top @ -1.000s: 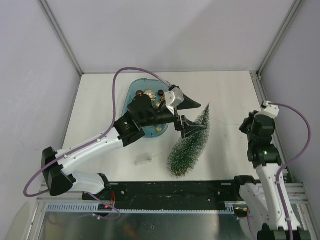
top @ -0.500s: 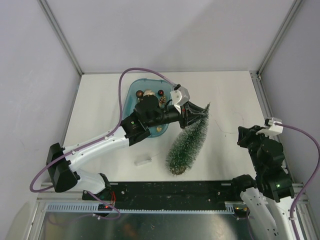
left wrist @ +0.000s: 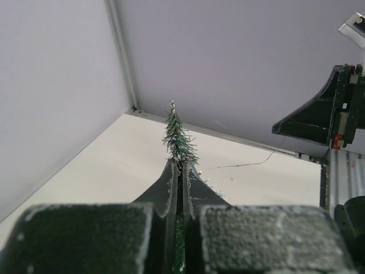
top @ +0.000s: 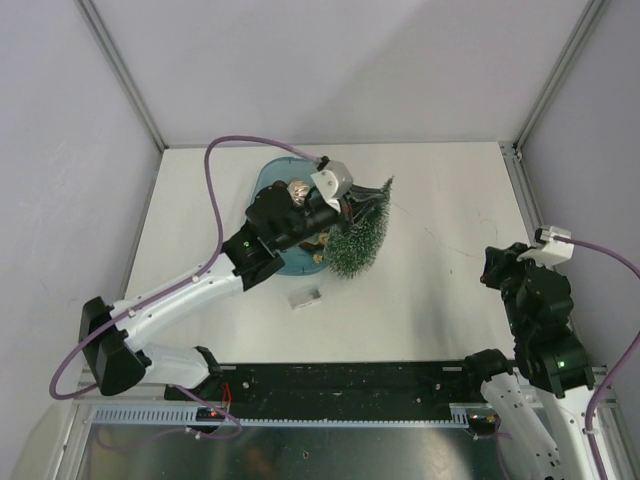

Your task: Decorate the small christmas tree

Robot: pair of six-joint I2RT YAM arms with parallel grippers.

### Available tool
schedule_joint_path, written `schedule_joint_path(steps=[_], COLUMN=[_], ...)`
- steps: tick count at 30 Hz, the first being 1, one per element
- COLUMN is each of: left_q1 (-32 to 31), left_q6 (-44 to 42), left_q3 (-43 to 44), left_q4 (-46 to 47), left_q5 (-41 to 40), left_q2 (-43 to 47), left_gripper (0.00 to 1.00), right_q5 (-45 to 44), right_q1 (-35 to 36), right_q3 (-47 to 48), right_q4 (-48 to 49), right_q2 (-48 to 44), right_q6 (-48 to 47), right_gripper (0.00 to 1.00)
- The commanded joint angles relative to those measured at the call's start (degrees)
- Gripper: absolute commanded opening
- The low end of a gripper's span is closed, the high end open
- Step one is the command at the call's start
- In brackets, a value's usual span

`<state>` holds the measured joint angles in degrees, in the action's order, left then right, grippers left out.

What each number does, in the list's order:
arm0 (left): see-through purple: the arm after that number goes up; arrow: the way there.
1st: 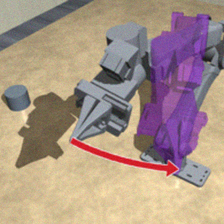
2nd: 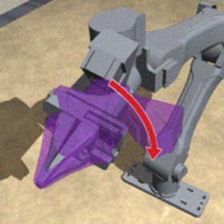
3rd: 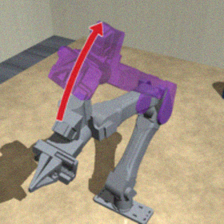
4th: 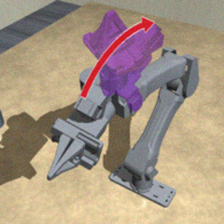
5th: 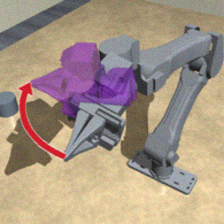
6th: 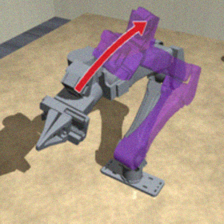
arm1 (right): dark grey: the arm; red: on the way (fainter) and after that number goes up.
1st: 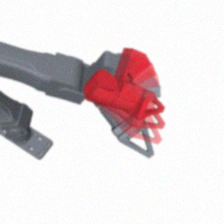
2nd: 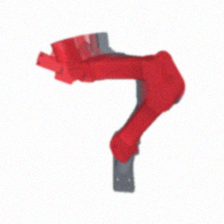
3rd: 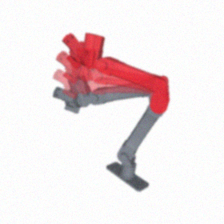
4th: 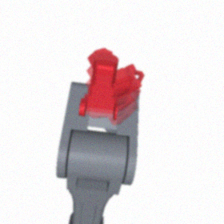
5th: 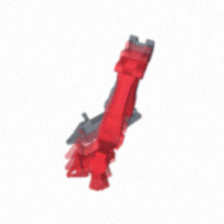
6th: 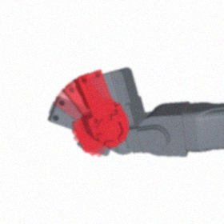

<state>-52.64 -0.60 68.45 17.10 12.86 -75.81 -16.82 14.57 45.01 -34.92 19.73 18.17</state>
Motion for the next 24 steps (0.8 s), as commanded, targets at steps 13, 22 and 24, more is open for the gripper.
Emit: schedule_joint_path(steps=[13, 22, 24], left_q1=[3.8, 0.6, 0.3], left_q6=[1.5, 1.8, 2.2], left_q3=[-3.7, 7.0, 10.5], left_q4=[7.1, 5.3, 4.1], left_q5=[-7.7, -7.3, -7.4], left_q2=[3.4, -5.6, -7.7], left_gripper=[0.00, 0.00, 0.00], right_q5=[37.3, 53.5, 54.0], right_q1=[0.3, -0.1, 0.4], right_q3=[3.3, -0.3, -0.6], right_q4=[-1.5, 0.7, 1.1], right_q2=[-0.5, -0.1, 1.9], right_q6=[-6.8, -6.0, -6.2], right_gripper=[0.00, 0.00, 0.00])
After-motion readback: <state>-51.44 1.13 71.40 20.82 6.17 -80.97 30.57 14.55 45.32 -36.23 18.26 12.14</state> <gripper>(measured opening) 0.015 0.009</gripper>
